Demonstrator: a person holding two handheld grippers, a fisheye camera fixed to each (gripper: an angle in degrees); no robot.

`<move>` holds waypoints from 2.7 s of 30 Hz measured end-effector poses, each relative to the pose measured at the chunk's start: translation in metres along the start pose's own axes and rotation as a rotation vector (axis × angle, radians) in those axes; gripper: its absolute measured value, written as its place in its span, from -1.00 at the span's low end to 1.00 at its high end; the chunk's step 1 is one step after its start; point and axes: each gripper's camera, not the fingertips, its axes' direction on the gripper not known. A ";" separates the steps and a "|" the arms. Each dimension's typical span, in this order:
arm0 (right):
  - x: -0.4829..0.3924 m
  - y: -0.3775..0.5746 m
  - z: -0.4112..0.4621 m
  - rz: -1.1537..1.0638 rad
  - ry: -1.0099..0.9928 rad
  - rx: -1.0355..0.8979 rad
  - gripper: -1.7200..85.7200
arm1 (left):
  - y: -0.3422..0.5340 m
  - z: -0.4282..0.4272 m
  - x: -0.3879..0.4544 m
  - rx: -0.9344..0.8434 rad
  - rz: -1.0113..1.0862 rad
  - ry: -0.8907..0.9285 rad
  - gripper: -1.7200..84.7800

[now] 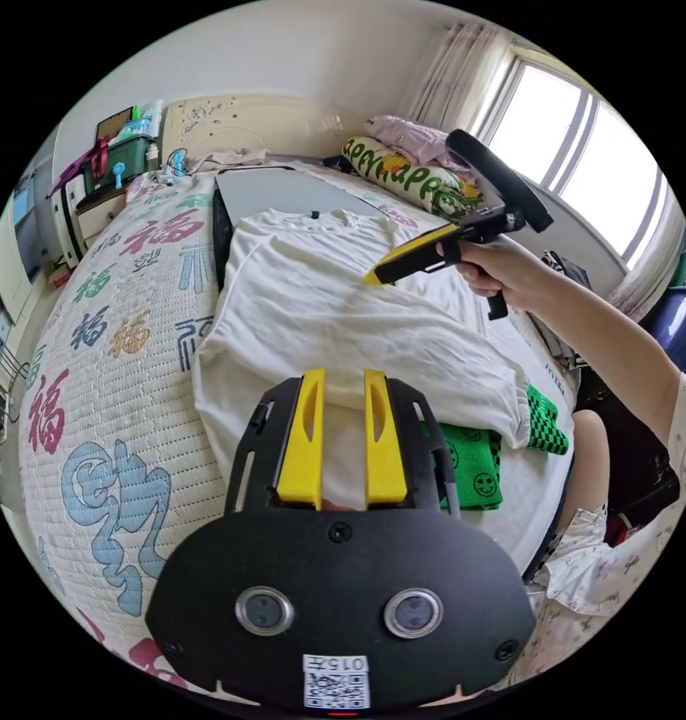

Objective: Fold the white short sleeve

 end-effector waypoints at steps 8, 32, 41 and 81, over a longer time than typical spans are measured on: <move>-0.043 -0.071 0.003 -0.029 0.075 -0.019 -0.96 | -0.029 0.000 0.053 -0.029 -0.002 -0.032 -0.80; 0.140 -0.253 -0.279 0.246 0.036 0.381 -0.71 | -0.194 -0.048 -0.025 0.085 -0.174 -0.033 -0.71; 0.143 -0.415 -0.304 0.354 0.123 0.321 -0.65 | -0.299 0.058 -0.087 0.086 -0.293 -0.063 -0.70; -0.548 0.501 -0.553 0.078 -0.068 0.134 -0.97 | 0.412 -0.102 -0.086 -0.169 0.509 0.201 -0.97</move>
